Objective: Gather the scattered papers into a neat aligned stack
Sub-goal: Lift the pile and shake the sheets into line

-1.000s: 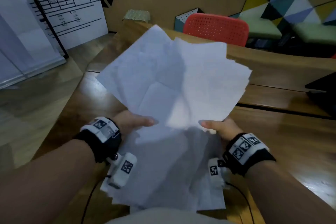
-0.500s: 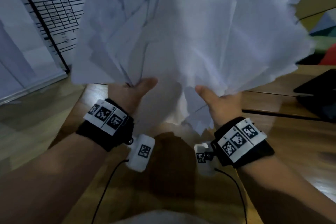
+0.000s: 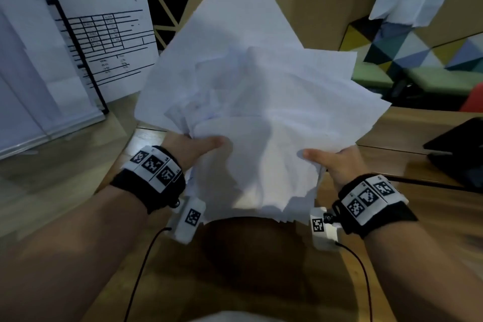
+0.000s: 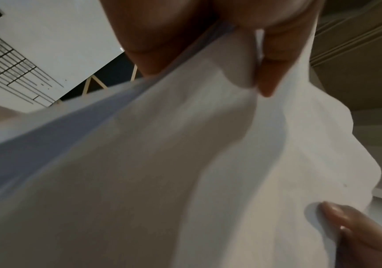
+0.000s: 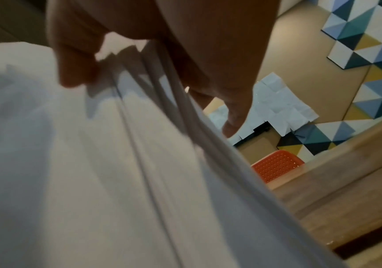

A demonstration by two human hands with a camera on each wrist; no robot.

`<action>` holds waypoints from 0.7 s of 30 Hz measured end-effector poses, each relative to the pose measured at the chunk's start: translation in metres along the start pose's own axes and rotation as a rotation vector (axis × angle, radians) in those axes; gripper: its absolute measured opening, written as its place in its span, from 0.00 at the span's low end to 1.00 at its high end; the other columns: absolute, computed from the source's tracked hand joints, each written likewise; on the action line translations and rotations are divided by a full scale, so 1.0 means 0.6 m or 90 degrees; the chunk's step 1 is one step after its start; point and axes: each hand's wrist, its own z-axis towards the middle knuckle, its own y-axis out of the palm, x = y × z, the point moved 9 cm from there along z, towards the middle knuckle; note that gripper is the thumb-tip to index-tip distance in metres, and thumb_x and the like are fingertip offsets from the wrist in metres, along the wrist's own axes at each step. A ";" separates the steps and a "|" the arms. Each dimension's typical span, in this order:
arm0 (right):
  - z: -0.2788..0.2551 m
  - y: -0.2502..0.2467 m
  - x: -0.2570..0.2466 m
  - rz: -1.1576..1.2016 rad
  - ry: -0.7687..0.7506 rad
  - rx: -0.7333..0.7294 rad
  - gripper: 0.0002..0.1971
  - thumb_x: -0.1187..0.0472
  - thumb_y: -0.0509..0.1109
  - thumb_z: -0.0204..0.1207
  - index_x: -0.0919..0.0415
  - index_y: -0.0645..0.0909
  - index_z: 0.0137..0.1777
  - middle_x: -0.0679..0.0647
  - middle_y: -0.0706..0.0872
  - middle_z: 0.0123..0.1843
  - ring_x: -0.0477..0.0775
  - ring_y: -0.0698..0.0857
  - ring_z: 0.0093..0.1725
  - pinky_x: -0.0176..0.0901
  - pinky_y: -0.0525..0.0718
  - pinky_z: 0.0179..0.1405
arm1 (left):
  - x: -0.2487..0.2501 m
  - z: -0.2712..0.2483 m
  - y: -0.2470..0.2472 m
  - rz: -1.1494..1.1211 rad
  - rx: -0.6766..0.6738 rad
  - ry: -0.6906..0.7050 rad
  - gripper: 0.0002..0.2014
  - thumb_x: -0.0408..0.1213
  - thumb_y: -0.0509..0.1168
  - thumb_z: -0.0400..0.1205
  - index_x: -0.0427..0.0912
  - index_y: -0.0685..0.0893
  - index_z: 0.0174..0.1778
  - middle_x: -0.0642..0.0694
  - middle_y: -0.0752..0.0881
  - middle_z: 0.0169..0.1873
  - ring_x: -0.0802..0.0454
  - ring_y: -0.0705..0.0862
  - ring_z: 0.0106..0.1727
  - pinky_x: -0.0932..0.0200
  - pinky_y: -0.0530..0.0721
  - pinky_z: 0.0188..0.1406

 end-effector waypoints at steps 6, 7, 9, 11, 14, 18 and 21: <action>0.001 -0.004 0.000 0.020 0.006 -0.027 0.14 0.56 0.86 0.45 0.61 0.84 0.21 0.49 0.87 0.22 0.49 0.87 0.26 0.40 0.86 0.36 | 0.022 0.003 -0.021 -0.114 -0.024 0.087 0.15 0.42 0.83 0.56 0.48 0.88 0.35 0.55 0.91 0.29 0.63 0.89 0.34 0.68 0.86 0.37; -0.002 0.009 -0.004 0.043 -0.011 -0.062 0.16 0.57 0.88 0.44 0.59 0.89 0.32 0.53 0.92 0.33 0.54 0.91 0.38 0.47 0.88 0.43 | 0.016 0.008 -0.020 -0.104 -0.032 0.083 0.21 0.47 0.84 0.51 0.46 0.89 0.37 0.51 0.92 0.33 0.59 0.90 0.36 0.65 0.87 0.39; -0.007 0.023 -0.012 0.068 -0.023 -0.082 0.20 0.68 0.85 0.54 0.63 0.86 0.47 0.52 0.93 0.40 0.53 0.92 0.44 0.45 0.88 0.45 | 0.020 0.005 -0.018 -0.095 -0.028 0.058 0.25 0.49 0.82 0.57 0.42 0.86 0.45 0.50 0.86 0.35 0.59 0.87 0.33 0.72 0.85 0.32; -0.016 0.025 -0.030 0.079 -0.031 -0.029 0.10 0.74 0.77 0.65 0.62 0.80 0.38 0.42 0.86 0.21 0.37 0.86 0.24 0.27 0.81 0.26 | 0.020 -0.001 -0.022 -0.041 0.019 0.012 0.22 0.51 0.74 0.70 0.39 0.84 0.51 0.49 0.79 0.31 0.57 0.79 0.31 0.73 0.77 0.23; -0.030 0.018 -0.057 0.107 -0.081 0.067 0.15 0.74 0.75 0.69 0.56 0.75 0.32 0.38 0.79 0.14 0.36 0.78 0.15 0.26 0.75 0.17 | 0.021 -0.013 -0.026 -0.074 0.074 0.014 0.26 0.57 0.73 0.67 0.40 0.85 0.52 0.48 0.82 0.36 0.48 0.82 0.42 0.59 0.81 0.44; -0.028 0.025 -0.032 0.104 -0.055 0.050 0.06 0.71 0.76 0.69 0.65 0.81 0.39 0.42 0.87 0.25 0.40 0.86 0.25 0.31 0.81 0.25 | -0.001 -0.009 -0.018 -0.065 0.058 0.029 0.41 0.74 0.74 0.41 0.50 0.88 0.44 0.48 0.89 0.47 0.47 0.86 0.53 0.45 0.83 0.61; -0.026 0.026 -0.007 0.079 -0.024 0.059 0.23 0.74 0.76 0.67 0.67 0.79 0.63 0.58 0.90 0.51 0.55 0.90 0.48 0.39 0.88 0.41 | -0.028 -0.008 -0.001 -0.011 0.025 -0.006 0.35 0.62 0.77 0.57 0.41 0.86 0.53 0.44 0.86 0.50 0.46 0.84 0.52 0.51 0.83 0.55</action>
